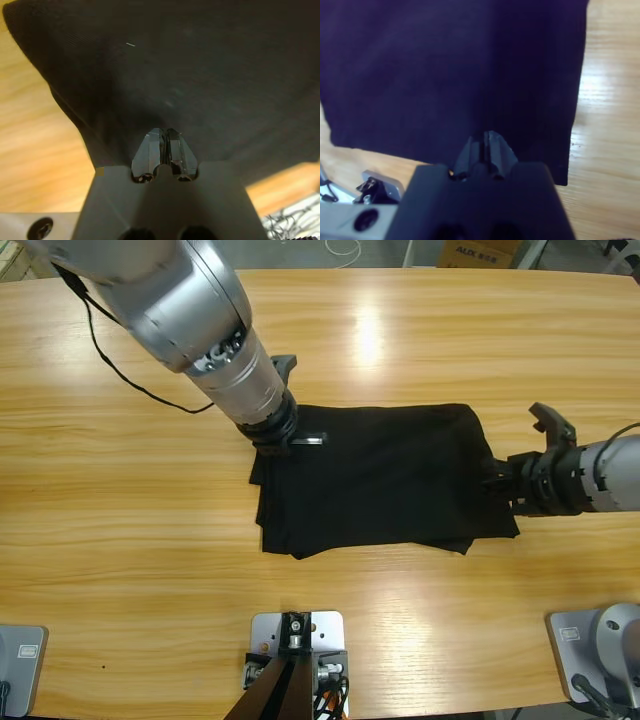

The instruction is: Fold clothes

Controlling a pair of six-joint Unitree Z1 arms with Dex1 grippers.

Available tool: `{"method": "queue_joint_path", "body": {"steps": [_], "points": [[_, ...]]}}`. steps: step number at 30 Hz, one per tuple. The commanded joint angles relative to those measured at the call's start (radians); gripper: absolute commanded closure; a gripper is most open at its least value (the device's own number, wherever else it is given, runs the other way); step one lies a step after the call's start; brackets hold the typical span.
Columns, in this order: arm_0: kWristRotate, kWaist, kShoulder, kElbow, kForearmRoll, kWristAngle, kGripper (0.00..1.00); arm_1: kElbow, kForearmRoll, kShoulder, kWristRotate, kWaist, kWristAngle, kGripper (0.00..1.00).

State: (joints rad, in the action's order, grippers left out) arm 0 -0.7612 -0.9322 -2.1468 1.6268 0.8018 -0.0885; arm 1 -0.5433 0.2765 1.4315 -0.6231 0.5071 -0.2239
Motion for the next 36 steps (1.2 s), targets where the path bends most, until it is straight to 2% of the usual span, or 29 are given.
{"method": "queue_joint_path", "body": {"steps": [1, 12, 17, 19, 20, 21, 22, 23, 25, 27, 28, 29, 30, 31, 33, 36], "points": [[-0.012, 0.069, -0.139, 0.002, 0.007, 0.013, 1.000, 0.019, -0.004, 0.104, -0.049, 0.024, 0.030, 1.000], [0.003, 0.117, -0.119, -0.028, 0.010, 0.019, 1.000, 0.014, 0.071, 0.156, -0.113, 0.024, 0.068, 1.000], [-0.003, 0.124, -0.056, -0.111, 0.010, 0.040, 1.000, 0.013, 0.105, 0.159, -0.150, 0.024, 0.091, 1.000], [-0.001, 0.131, -0.025, -0.148, 0.008, 0.047, 1.000, 0.016, 0.115, 0.103, -0.180, 0.028, 0.098, 1.000], [0.001, 0.131, -0.004, -0.156, 0.007, 0.050, 1.000, 0.014, 0.116, 0.059, -0.196, 0.034, 0.090, 0.797], [0.007, 0.131, 0.019, -0.156, 0.007, 0.050, 1.000, 0.011, 0.129, 0.017, -0.208, 0.034, 0.081, 0.267], [0.015, 0.131, 0.046, -0.154, 0.007, 0.050, 1.000, 0.004, 0.152, -0.037, -0.215, 0.034, 0.082, 0.036], [0.021, 0.131, 0.070, -0.151, 0.007, 0.050, 1.000, -0.003, 0.168, -0.096, -0.219, 0.026, 0.085, 0.000], [0.022, 0.131, 0.109, -0.151, 0.008, 0.050, 1.000, -0.011, 0.197, -0.194, -0.211, -0.036, 0.075, 0.000], [0.022, 0.131, 0.135, -0.154, 0.009, 0.049, 1.000, -0.012, 0.180, -0.228, -0.180, -0.101, 0.011, 0.000], [0.022, 0.130, 0.146, -0.157, 0.010, 0.046, 0.833, -0.011, 0.142, -0.224, -0.154, -0.130, -0.035, 0.000], [0.025, 0.125, 0.155, -0.159, 0.015, 0.042, 0.334, -0.007, 0.094, -0.212, -0.131, -0.155, -0.079, 0.000], [0.036, 0.120, 0.165, -0.161, 0.025, 0.043, 0.073, -0.005, 0.061, -0.189, -0.108, -0.178, -0.116, 0.000], [0.043, 0.115, 0.175, -0.163, 0.039, 0.042, 0.016, 0.004, 0.019, -0.153, -0.092, -0.214, -0.163, 0.000], [0.036, 0.102, 0.204, -0.191, 0.051, 0.042, 0.009, 0.052, -0.125, -0.055, -0.059, -0.309, -0.291, 0.000], [0.031, 0.084, 0.265, -0.269, 0.051, 0.042, 0.009, 0.102, -0.297, 0.128, 0.019, -0.437, -0.429, 0.000]]}}
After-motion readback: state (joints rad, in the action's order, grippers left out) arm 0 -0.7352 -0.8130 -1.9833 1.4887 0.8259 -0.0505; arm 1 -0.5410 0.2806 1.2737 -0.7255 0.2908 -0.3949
